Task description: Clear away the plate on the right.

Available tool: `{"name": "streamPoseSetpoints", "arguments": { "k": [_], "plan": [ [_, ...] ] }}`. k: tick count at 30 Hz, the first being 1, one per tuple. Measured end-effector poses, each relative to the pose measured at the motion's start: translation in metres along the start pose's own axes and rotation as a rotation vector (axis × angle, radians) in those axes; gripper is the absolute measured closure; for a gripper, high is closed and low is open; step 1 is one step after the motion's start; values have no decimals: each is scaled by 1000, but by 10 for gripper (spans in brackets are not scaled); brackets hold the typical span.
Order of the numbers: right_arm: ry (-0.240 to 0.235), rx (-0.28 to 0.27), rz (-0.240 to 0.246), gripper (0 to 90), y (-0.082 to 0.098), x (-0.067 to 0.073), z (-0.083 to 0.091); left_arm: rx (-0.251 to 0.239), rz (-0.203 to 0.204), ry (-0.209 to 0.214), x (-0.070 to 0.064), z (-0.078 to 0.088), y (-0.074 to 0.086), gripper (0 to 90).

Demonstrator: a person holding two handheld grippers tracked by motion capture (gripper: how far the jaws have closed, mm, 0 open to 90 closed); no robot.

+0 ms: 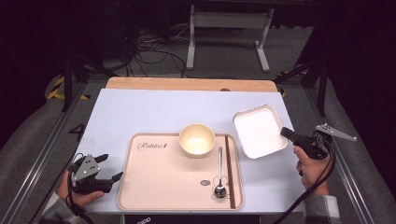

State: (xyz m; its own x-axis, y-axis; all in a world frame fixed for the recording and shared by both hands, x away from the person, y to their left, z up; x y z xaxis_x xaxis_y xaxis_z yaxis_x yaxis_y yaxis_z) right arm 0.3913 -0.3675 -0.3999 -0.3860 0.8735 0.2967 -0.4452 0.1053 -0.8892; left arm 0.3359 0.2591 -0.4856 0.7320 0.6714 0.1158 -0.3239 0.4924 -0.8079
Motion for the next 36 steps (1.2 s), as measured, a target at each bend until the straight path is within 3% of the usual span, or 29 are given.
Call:
{"name": "streamPoseSetpoints", "arguments": {
  "k": [3, 18, 30, 36],
  "plan": [
    [-18, -1, 14, 898, -2, 7, -1, 2, -1, -2, 0, 0, 0, 176],
    [-160, 24, 110, 898, -5, 68, -22, -1, 0, -5, 0, 0, 0, 175],
    [-284, 108, 222, 897, 8, 127, -49, 2, 4, -5, 1, 0, 1, 175],
    [-343, 143, 243, 897, 18, 149, -60, 1, 6, -6, 1, 0, 1, 174]
  ]
}}
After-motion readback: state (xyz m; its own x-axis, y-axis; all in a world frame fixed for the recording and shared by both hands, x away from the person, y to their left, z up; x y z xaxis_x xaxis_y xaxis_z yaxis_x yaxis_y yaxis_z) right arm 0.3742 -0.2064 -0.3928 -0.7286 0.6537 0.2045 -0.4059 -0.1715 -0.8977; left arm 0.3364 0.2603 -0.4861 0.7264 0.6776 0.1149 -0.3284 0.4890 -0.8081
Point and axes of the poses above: each handheld gripper's, and its own axes: z roughly backward along the jaws, y roughly out of its underside, x roughly to its left, the point moved 4 cm from there along -z, roughly forward along the jaws, and after that the axes turned 2 degrees about y, right-handed, at the moved point
